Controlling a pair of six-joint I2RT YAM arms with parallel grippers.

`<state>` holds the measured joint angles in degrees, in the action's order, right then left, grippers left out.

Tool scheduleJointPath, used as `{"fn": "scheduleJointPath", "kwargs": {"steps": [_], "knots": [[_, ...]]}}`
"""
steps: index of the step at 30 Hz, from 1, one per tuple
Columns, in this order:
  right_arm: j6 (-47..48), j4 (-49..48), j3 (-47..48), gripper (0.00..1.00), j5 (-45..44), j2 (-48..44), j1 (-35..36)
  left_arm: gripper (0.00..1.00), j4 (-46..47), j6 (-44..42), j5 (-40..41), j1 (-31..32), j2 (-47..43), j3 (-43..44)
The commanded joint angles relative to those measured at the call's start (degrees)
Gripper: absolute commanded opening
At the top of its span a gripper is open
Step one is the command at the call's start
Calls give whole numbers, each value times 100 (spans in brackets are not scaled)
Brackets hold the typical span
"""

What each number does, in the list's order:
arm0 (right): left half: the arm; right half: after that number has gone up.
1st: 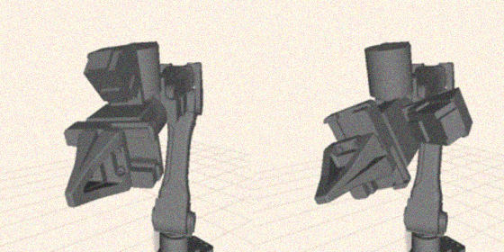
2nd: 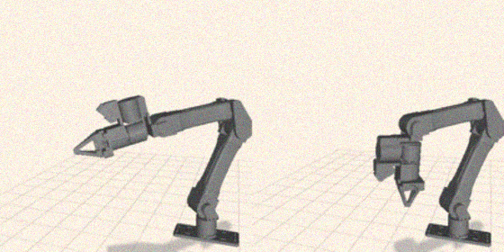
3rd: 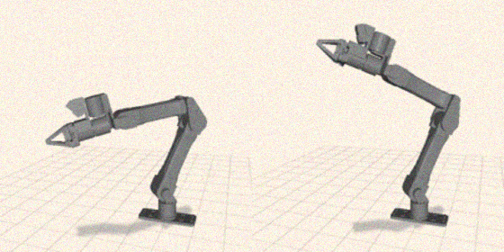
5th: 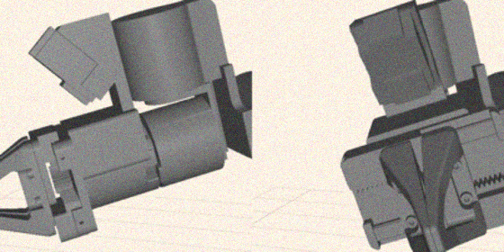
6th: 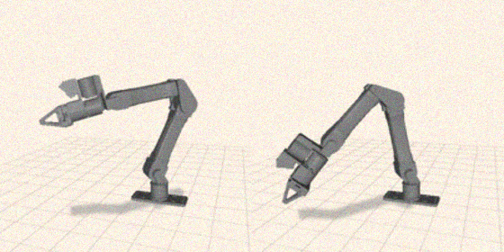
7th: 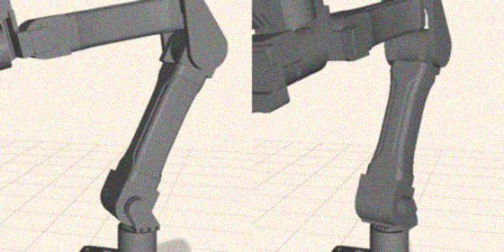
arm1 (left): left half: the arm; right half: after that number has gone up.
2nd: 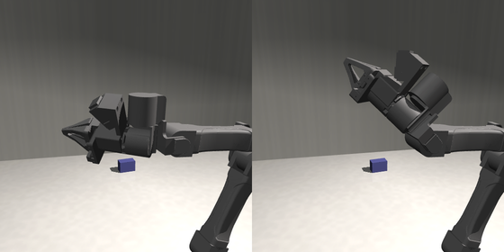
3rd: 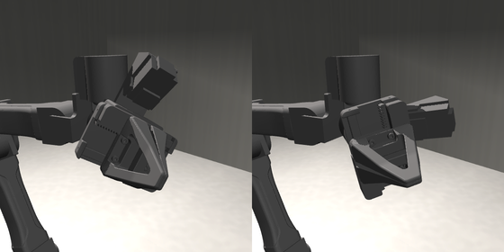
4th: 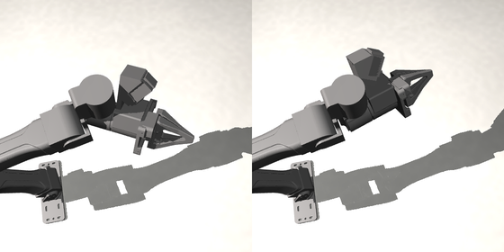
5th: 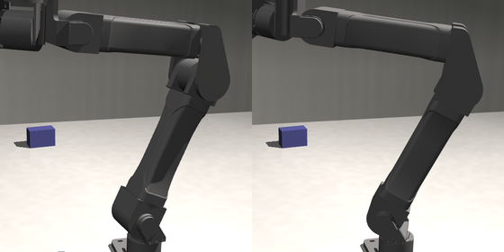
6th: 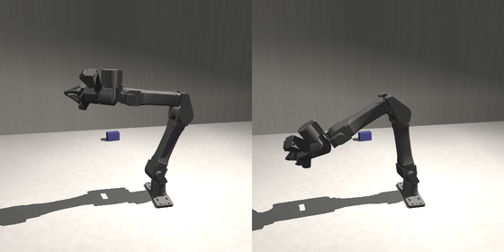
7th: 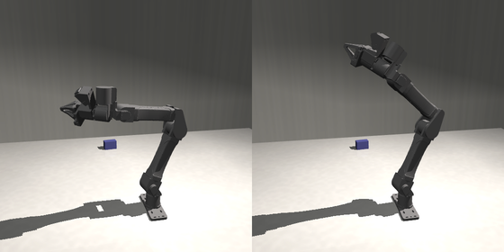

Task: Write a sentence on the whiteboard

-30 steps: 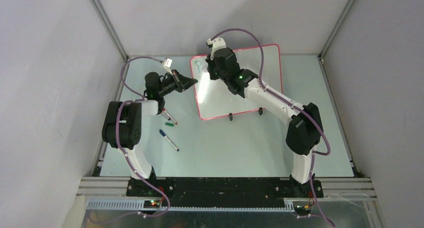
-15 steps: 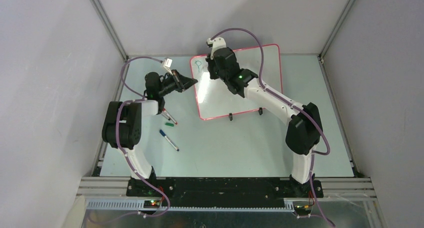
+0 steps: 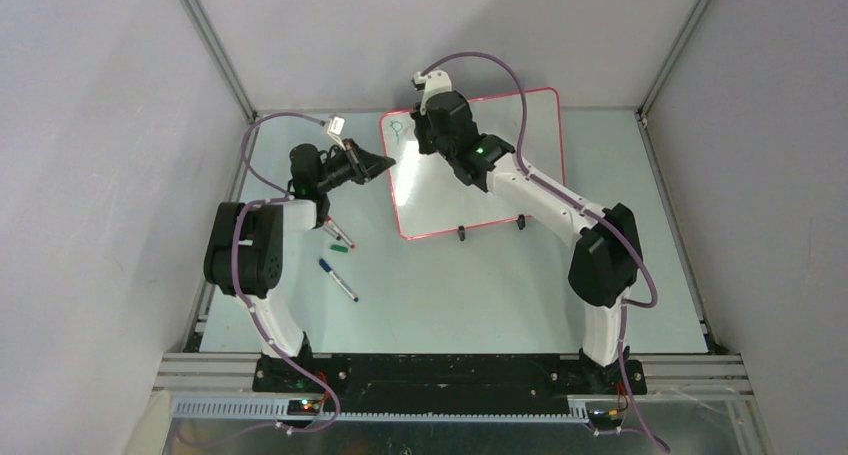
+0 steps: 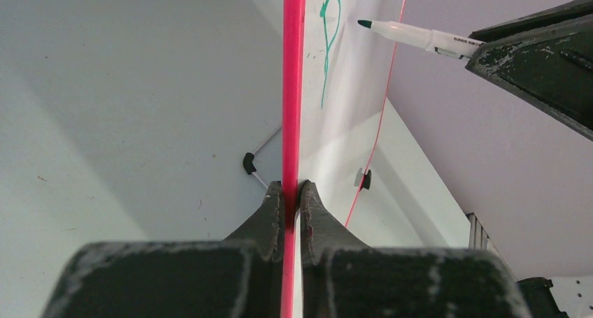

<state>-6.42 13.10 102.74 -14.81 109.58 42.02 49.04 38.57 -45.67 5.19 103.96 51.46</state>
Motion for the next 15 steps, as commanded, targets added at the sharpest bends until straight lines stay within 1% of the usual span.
{"fn": "scheduleJointPath", "kwargs": {"steps": [1, 15], "knots": [[2, 10, 368, 0, -77, 133, -19, 0, 1, -306, 119, 60, -60, 186], [20, 99, 449, 0, -107, 222, -23, 0, -7, -323, 119, 60, -69, 173]]}}
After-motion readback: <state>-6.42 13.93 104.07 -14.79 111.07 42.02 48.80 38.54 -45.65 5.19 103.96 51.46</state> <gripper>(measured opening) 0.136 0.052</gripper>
